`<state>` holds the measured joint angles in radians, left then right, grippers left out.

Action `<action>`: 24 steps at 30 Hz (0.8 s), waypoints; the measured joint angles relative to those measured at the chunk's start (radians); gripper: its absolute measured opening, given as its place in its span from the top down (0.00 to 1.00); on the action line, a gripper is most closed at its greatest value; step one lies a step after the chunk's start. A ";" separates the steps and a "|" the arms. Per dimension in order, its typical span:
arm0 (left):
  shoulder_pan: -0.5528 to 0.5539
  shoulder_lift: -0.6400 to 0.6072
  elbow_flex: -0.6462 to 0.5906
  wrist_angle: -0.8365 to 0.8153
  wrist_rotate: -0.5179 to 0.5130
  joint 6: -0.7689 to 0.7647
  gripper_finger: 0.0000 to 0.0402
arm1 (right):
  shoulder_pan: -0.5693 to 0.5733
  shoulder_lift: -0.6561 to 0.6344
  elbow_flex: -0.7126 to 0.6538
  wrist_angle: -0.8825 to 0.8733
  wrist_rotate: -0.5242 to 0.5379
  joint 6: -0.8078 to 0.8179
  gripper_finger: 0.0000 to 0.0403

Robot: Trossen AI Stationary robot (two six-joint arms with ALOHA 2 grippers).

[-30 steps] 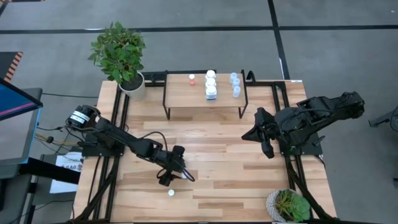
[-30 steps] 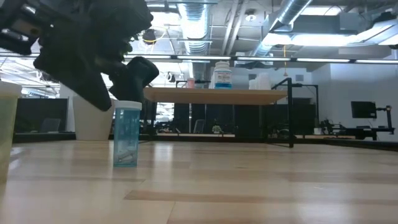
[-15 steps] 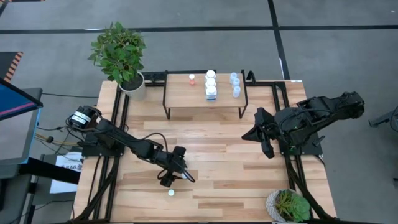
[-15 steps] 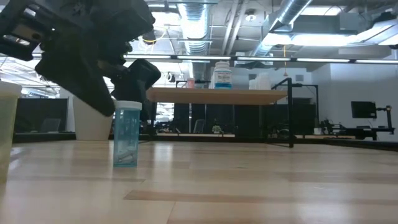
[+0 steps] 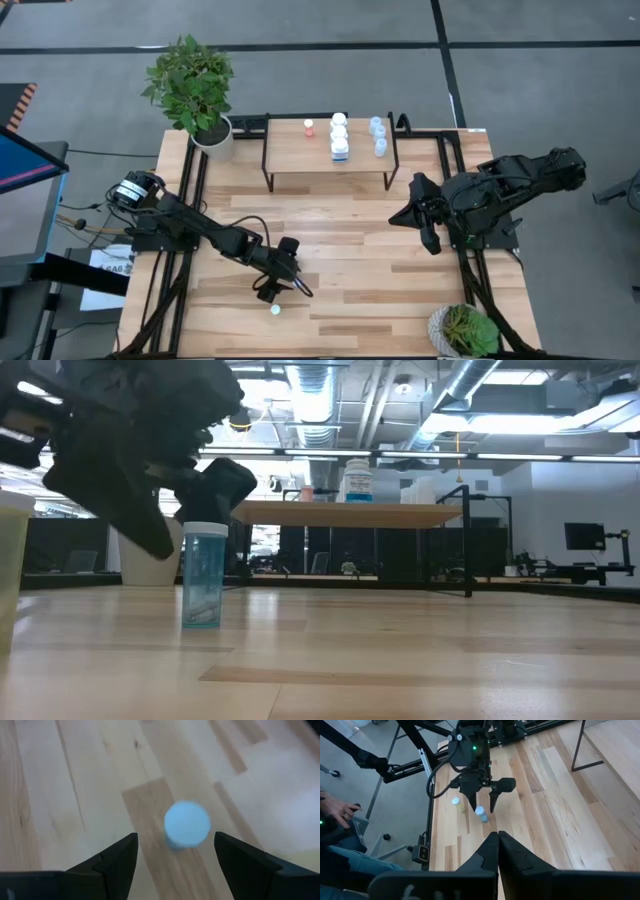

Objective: Pick and place medicine bottles onto shelf by color
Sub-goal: Put the blue medicine bottle on the shelf

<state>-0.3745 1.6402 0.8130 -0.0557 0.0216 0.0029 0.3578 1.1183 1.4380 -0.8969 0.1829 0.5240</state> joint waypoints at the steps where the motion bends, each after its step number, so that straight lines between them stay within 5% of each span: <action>1: -0.001 -0.001 0.001 0.008 0.000 0.000 0.38 | 0.000 0.000 0.000 0.000 0.000 0.000 0.94; 12: -0.006 -0.003 0.001 0.082 0.020 -0.008 0.39 | 0.000 0.000 0.000 0.001 0.000 0.003 0.94; 24: -0.006 -0.002 0.001 0.068 0.020 -0.010 0.54 | 0.000 0.000 0.000 0.001 0.000 0.002 0.94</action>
<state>-0.3805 1.6379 0.8143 0.0128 0.0418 -0.0067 0.3577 1.1187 1.4380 -0.8963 0.1825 0.5262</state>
